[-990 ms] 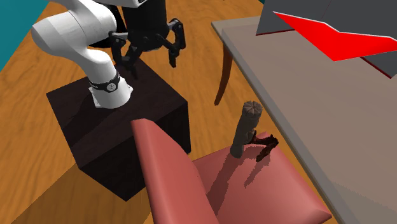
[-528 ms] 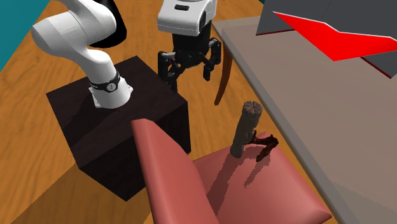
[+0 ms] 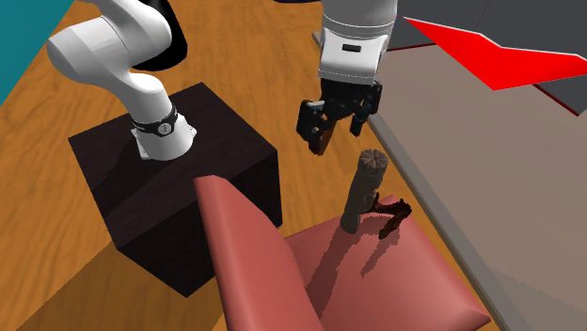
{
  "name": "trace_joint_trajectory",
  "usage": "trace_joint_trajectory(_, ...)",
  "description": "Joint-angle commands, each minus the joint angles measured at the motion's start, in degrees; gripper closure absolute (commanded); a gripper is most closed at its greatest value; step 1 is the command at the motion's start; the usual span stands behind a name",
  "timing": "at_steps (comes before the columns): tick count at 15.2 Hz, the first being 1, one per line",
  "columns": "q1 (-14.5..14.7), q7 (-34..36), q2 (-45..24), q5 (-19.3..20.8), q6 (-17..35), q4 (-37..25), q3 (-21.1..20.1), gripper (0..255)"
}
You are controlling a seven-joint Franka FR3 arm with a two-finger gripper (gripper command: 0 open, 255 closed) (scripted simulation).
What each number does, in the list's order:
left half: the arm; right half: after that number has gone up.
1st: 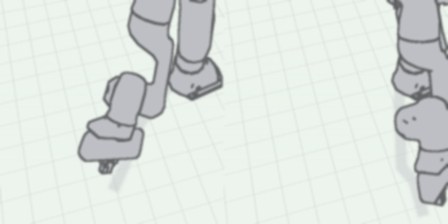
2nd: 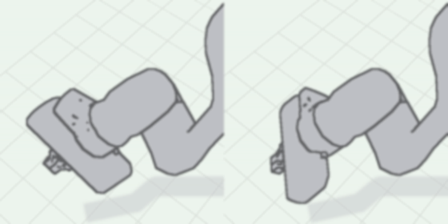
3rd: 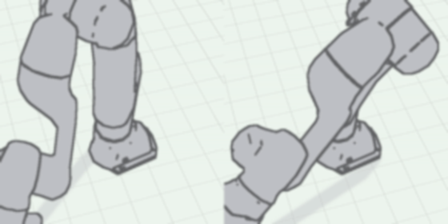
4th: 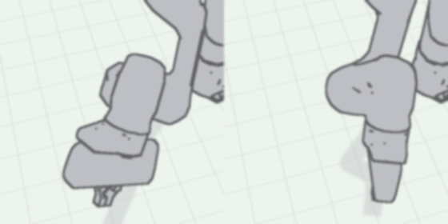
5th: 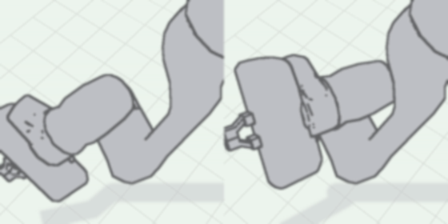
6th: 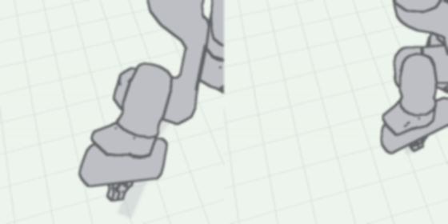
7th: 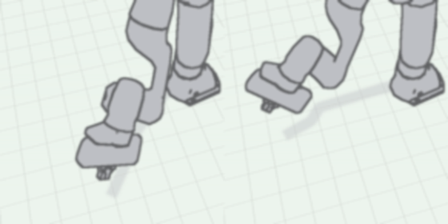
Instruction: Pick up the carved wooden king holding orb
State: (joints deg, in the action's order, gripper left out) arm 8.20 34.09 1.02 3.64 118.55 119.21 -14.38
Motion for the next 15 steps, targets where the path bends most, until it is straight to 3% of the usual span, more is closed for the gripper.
trace_joint_trajectory(1, 0.6, 2.3, -4.7, 1.6, 1.6, -3.3, -0.7, 0)
trace_joint_trajectory(7, 3.7, 8.5, -17.5, 6.4, 2.6, -15.2, -1.4, 0)
trace_joint_trajectory(15, 4.0, 9.5, -20.1, 7.6, 7.6, -12.7, -0.9, 0)
